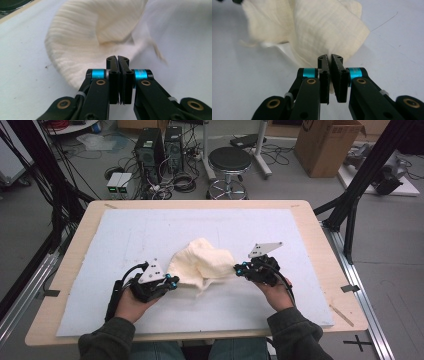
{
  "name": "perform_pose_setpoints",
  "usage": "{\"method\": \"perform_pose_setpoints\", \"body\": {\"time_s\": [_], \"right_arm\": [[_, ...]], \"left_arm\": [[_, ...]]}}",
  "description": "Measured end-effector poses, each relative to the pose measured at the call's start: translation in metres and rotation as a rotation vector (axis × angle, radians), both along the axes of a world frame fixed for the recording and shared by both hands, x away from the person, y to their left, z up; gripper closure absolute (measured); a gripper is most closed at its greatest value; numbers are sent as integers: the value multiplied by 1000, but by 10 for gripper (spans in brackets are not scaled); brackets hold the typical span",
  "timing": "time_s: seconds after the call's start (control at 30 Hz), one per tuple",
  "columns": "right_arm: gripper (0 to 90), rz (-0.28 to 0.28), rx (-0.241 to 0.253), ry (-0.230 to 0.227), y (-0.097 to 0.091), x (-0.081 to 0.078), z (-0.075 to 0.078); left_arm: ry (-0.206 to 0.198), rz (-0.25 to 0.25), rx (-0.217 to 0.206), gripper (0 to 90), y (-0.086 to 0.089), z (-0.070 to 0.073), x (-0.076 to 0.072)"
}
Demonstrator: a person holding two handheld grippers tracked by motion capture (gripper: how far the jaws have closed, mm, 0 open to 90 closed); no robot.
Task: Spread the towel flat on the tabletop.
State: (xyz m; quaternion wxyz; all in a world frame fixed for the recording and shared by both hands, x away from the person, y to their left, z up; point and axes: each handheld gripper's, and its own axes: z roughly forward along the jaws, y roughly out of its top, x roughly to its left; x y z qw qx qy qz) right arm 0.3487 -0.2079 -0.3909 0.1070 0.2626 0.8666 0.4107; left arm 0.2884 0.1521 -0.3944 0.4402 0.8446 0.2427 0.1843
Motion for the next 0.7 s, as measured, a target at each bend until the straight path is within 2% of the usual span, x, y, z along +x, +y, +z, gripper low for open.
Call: {"method": "perform_pose_setpoints", "body": {"time_s": [0.13, 0.23, 0.27, 0.37, 0.43, 0.5, 0.57, 0.7], "right_arm": [[852, 12, 2, -6, -4, -8, 3], [854, 25, -12, 3, -5, -17, 1], [854, 37, -36, 3, -3, -22, -2], [854, 55, -27, 24, -2, -28, -6], [854, 64, -34, 12, -3, -36, -6], [854, 69, -15, 4, -4, -40, -3], [854, 69, -17, 1, -5, -41, -1], [854, 42, -24, 23, -5, -28, -8]], "left_arm": [[-11, 13, -16, 875, 16, 5, -9], [-8, 20, -9, 874, 27, 5, -13], [-8, 24, -10, 875, 30, 4, -13], [-6, 47, -29, 874, 40, 4, -15], [-7, 53, -45, 874, 46, 6, -14], [-6, 57, -46, 873, 49, 6, -10], [1, 65, -49, 872, 49, 4, -3], [46, 100, -24, 871, 50, -11, 15]]}}
